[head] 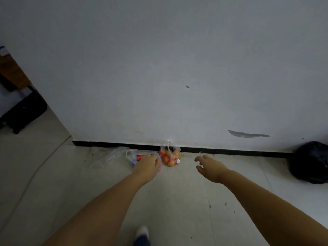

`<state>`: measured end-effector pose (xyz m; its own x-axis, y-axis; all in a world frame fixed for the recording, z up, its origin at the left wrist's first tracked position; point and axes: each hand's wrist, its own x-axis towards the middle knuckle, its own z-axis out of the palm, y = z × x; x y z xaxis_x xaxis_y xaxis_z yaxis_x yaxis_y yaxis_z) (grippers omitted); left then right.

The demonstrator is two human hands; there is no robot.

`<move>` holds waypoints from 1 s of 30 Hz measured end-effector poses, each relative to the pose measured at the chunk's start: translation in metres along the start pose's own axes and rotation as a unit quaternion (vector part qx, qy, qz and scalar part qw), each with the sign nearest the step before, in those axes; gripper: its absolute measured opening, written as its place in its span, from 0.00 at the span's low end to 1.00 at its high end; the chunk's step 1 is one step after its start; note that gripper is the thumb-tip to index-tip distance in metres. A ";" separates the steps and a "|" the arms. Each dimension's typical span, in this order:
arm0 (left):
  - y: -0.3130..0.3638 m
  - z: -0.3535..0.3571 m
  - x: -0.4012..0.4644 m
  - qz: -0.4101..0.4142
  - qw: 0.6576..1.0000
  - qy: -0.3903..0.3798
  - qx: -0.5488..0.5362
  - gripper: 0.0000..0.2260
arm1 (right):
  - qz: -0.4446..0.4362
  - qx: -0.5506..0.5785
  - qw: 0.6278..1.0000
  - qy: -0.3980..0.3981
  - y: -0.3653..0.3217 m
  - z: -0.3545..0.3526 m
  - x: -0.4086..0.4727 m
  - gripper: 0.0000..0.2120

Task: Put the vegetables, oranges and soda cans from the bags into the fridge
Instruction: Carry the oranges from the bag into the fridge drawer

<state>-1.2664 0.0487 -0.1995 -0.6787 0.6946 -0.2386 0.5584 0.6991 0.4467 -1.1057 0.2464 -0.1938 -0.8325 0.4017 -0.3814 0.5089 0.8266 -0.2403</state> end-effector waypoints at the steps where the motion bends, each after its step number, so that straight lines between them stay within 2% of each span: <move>1: 0.000 0.002 0.021 0.004 1.000 -0.005 -0.005 0.14 | 0.001 0.001 1.000 -0.004 0.004 -0.001 0.018 0.19; 8: -0.017 0.016 0.168 0.015 0.998 -0.065 -0.003 0.12 | 0.038 0.041 0.998 -0.032 0.035 -0.006 0.153 0.20; 12: -0.032 0.040 0.246 -0.013 0.995 -0.101 -0.015 0.10 | 0.060 0.084 0.993 -0.062 0.051 0.010 0.218 0.19; 19: -0.080 0.191 0.386 -0.009 0.989 -0.144 0.021 0.09 | 0.061 0.126 0.985 -0.103 0.115 0.132 0.366 0.18; 23: -0.124 0.300 0.472 -0.037 0.994 -0.099 -0.016 0.07 | 0.038 0.124 0.990 -0.060 0.152 0.228 0.472 0.17; 25: -0.146 0.353 0.511 -0.050 0.997 -0.054 0.004 0.13 | 0.025 0.122 0.992 -0.033 0.165 0.273 0.522 0.15; 27: -0.167 0.396 0.550 -0.070 0.998 0.003 0.009 0.21 | 0.010 0.140 0.990 0.003 0.175 0.313 0.572 0.15; 30: -0.195 0.439 0.610 -0.031 0.992 0.117 -0.020 0.23 | 0.000 0.239 0.969 0.059 0.180 0.357 0.641 0.12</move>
<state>-1.5797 0.4105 -0.8112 -0.8057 0.5891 -0.0616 0.4964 0.7284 0.4722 -1.4691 0.5121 -0.8004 -0.8370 0.4681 -0.2833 0.5292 0.5608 -0.6368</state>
